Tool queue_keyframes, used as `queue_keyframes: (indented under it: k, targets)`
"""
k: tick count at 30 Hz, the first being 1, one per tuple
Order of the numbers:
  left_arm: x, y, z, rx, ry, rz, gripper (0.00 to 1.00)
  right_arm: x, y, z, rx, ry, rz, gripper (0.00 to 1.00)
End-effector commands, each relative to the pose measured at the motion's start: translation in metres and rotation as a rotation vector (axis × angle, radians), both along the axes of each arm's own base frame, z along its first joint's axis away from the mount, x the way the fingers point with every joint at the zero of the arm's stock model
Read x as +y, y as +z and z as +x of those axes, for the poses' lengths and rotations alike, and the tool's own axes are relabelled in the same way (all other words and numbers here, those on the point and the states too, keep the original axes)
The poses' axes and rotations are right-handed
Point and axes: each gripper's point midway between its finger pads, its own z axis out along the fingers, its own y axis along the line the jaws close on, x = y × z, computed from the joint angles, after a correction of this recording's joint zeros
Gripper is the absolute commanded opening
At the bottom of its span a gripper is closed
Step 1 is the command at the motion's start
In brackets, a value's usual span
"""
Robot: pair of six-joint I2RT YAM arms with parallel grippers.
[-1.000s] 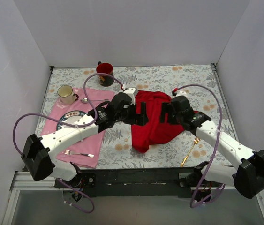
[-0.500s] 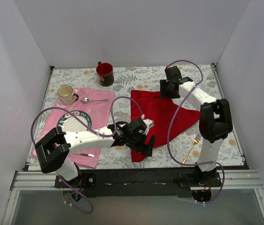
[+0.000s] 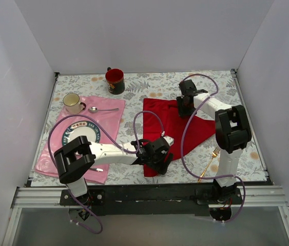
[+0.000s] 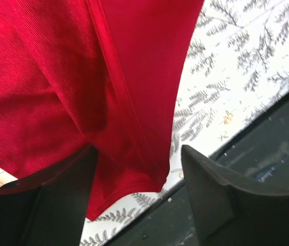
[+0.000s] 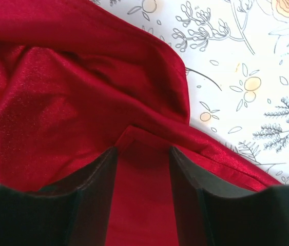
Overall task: Fold the napkin, place the utensils inside, and roll it up
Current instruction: Flatten the napkin out
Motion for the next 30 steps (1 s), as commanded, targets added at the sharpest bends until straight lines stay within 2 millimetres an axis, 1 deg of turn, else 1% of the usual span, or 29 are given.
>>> queue_keyframes:
  k: [1, 2, 4, 5, 6, 7, 8, 9, 10, 11, 12, 14, 16, 18, 19, 20, 21, 22, 23, 24, 25, 27, 30]
  targets:
    - [0.0, 0.002, 0.019, -0.085, 0.053, 0.034, 0.61, 0.005, 0.001, 0.011, -0.035, 0.025, 0.027, 0.48]
    - [0.001, 0.005, 0.021, -0.093, 0.064, 0.032, 0.53, 0.004, -0.001, 0.01, -0.03, 0.024, 0.021, 0.44]
    - [0.002, 0.008, 0.023, -0.104, 0.078, 0.031, 0.47, 0.001, 0.001, 0.008, -0.035, 0.019, 0.011, 0.41]
    - [0.003, 0.012, 0.025, -0.115, 0.085, 0.026, 0.42, -0.003, 0.001, 0.007, -0.04, 0.011, -0.005, 0.41]
    - [0.004, 0.016, 0.03, -0.139, 0.098, 0.024, 0.38, -0.004, 0.009, 0.007, -0.058, 0.009, -0.01, 0.37]
    - [0.005, 0.018, 0.031, -0.147, 0.1, 0.031, 0.34, -0.007, 0.012, 0.006, -0.067, 0.003, -0.019, 0.34]
    - [0.006, 0.02, 0.034, -0.16, 0.104, 0.034, 0.23, -0.011, 0.018, 0.007, -0.082, -0.003, -0.032, 0.24]
    - [0.004, 0.028, 0.039, -0.185, 0.114, 0.025, 0.16, -0.012, 0.027, 0.008, -0.109, -0.001, -0.03, 0.17]
    - [0.005, 0.03, 0.042, -0.196, 0.118, 0.031, 0.09, -0.013, 0.031, 0.009, -0.124, 0.001, -0.028, 0.1]
    - [0.005, 0.034, 0.046, -0.207, 0.125, 0.03, 0.02, -0.016, 0.034, 0.012, -0.138, -0.005, -0.027, 0.02]
    - [0.004, 0.038, 0.05, -0.218, 0.131, 0.026, 0.0, -0.017, 0.041, 0.017, -0.16, -0.008, -0.022, 0.01]
    - [0.0, 0.051, 0.06, -0.247, 0.142, 0.012, 0.0, -0.02, 0.049, 0.024, -0.171, -0.017, -0.013, 0.01]
    - [-0.005, 0.061, 0.064, -0.26, 0.137, -0.006, 0.0, -0.017, 0.061, 0.03, -0.19, -0.017, 0.0, 0.01]
    - [-0.006, 0.063, 0.063, -0.251, 0.128, -0.012, 0.0, -0.011, 0.066, 0.03, -0.199, -0.009, 0.032, 0.01]
    - [-0.01, 0.061, 0.058, -0.231, 0.108, -0.026, 0.0, -0.011, 0.065, 0.032, -0.21, -0.021, 0.044, 0.08]
    - [-0.009, 0.058, 0.056, -0.216, 0.106, -0.027, 0.0, -0.011, 0.065, 0.033, -0.216, -0.029, 0.046, 0.33]
    - [-0.01, 0.057, 0.054, -0.207, 0.103, -0.031, 0.0, -0.01, 0.058, 0.034, -0.204, -0.029, 0.047, 0.42]
    - [-0.01, 0.053, 0.053, -0.196, 0.101, -0.027, 0.0, -0.006, 0.057, 0.036, -0.198, -0.02, 0.061, 0.46]
    - [-0.009, 0.05, 0.05, -0.181, 0.096, -0.026, 0.0, -0.004, 0.054, 0.037, -0.188, -0.018, 0.064, 0.49]
    - [-0.01, 0.049, 0.049, -0.176, 0.096, -0.029, 0.0, -0.003, 0.044, 0.038, -0.163, -0.014, 0.061, 0.49]
    - [-0.01, 0.049, 0.047, -0.171, 0.094, -0.031, 0.0, -0.002, 0.044, 0.041, -0.162, -0.016, 0.064, 0.49]
    - [-0.009, 0.049, 0.045, -0.16, 0.09, -0.033, 0.0, -0.001, 0.035, 0.044, -0.149, -0.018, 0.06, 0.51]
    - [-0.011, 0.053, 0.043, -0.156, 0.086, -0.048, 0.0, -0.001, 0.027, 0.048, -0.144, -0.019, 0.051, 0.51]
